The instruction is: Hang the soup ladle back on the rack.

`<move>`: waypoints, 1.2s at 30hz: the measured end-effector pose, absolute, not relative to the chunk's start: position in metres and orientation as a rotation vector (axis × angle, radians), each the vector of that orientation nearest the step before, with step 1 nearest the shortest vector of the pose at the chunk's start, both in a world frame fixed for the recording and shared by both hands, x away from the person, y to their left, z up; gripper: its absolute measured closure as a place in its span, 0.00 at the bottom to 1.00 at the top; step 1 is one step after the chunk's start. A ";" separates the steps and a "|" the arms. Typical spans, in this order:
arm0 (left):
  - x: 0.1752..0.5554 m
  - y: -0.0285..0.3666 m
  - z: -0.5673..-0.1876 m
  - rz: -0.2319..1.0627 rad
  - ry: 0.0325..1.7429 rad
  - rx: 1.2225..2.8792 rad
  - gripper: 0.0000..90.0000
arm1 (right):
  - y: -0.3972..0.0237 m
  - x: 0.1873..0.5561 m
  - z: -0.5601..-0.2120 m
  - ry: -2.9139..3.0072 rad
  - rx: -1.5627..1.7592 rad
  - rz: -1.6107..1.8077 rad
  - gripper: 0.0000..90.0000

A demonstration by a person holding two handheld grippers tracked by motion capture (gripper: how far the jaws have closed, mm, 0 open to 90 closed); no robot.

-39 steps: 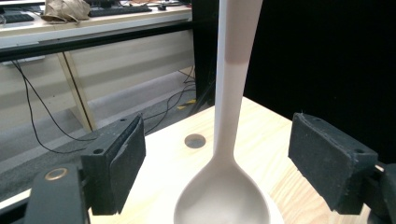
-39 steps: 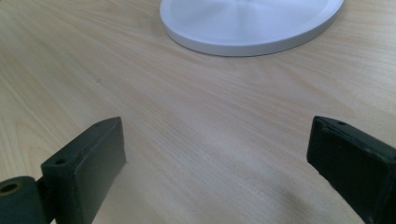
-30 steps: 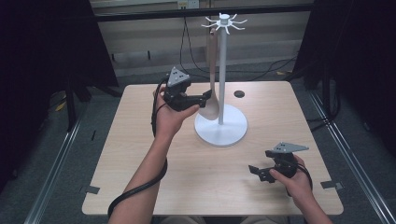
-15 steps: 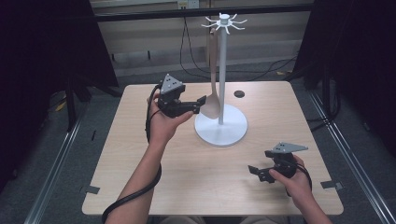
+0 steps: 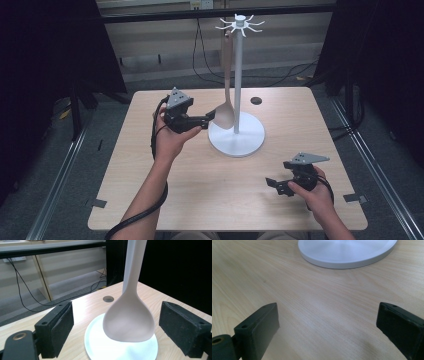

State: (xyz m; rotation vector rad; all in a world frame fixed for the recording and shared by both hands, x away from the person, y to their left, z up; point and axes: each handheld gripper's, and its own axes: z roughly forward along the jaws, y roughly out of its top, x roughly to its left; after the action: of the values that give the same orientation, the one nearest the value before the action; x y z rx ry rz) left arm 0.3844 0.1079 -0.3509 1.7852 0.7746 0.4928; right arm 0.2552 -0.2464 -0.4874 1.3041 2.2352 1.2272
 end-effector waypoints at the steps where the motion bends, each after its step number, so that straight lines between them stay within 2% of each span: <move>1: 0.384 0.109 -0.353 0.489 0.771 1.783 0.14 | -0.246 0.255 -0.487 2.236 1.304 1.228 0.05; 36: 0.366 0.144 -0.405 0.449 0.845 1.791 0.12 | -0.243 0.255 -0.488 2.254 1.274 1.220 0.05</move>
State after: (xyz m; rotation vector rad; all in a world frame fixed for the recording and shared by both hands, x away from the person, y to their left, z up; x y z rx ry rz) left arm 0.3662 0.1443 -0.4050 1.7912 0.8448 0.4492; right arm 0.2547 -0.2431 -0.4876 1.2743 2.2538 1.2198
